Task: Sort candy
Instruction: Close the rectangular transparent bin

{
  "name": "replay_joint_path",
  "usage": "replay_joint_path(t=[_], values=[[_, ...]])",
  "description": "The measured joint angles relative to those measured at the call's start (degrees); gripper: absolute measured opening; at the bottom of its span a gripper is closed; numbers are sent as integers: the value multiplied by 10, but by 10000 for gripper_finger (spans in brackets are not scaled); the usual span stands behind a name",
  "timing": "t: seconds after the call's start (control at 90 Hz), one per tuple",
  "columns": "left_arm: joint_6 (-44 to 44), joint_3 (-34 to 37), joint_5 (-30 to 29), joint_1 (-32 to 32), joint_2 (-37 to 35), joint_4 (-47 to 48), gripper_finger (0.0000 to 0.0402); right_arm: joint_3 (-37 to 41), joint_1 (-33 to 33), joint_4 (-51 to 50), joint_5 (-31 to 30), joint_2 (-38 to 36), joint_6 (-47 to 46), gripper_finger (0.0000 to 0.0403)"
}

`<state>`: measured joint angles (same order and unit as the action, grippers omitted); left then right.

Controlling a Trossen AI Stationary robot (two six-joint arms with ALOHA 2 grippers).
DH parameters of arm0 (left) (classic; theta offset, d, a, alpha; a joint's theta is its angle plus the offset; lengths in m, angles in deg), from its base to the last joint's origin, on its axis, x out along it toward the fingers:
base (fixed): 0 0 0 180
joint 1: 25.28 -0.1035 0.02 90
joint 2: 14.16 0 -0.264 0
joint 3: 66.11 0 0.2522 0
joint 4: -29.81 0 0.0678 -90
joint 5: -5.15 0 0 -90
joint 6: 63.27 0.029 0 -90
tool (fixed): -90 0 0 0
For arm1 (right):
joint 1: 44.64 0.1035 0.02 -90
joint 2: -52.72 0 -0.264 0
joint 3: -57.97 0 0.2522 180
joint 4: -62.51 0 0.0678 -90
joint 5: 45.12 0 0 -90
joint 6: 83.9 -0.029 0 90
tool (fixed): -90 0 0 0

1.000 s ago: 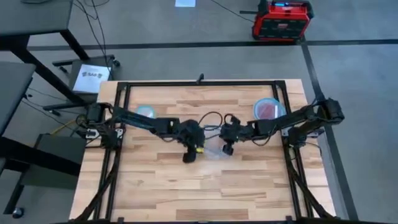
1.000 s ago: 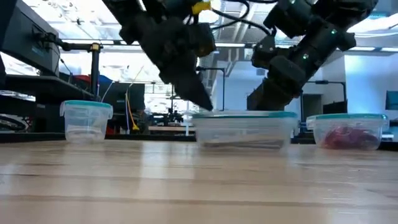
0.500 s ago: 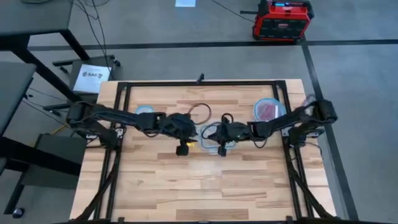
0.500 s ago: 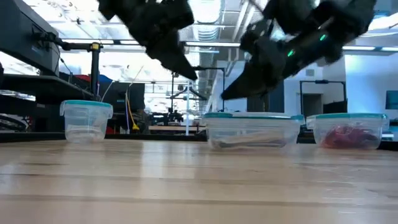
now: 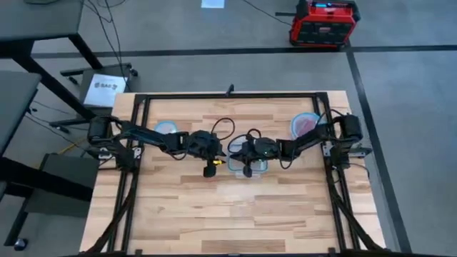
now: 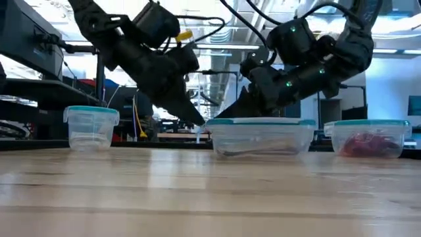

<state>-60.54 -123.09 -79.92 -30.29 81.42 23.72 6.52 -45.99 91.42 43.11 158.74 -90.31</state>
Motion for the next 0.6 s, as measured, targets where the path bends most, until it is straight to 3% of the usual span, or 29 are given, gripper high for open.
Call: replay_joint_path(t=[0.289, 0.6], values=[[-3, -1, 5, -3, 19, -24, 123, 1, 9, -34, -14, -8, -7, 0], [1, -39, 28, -1, 79, -24, 123, 1, 15, 16, -20, 21, -6, 0]])
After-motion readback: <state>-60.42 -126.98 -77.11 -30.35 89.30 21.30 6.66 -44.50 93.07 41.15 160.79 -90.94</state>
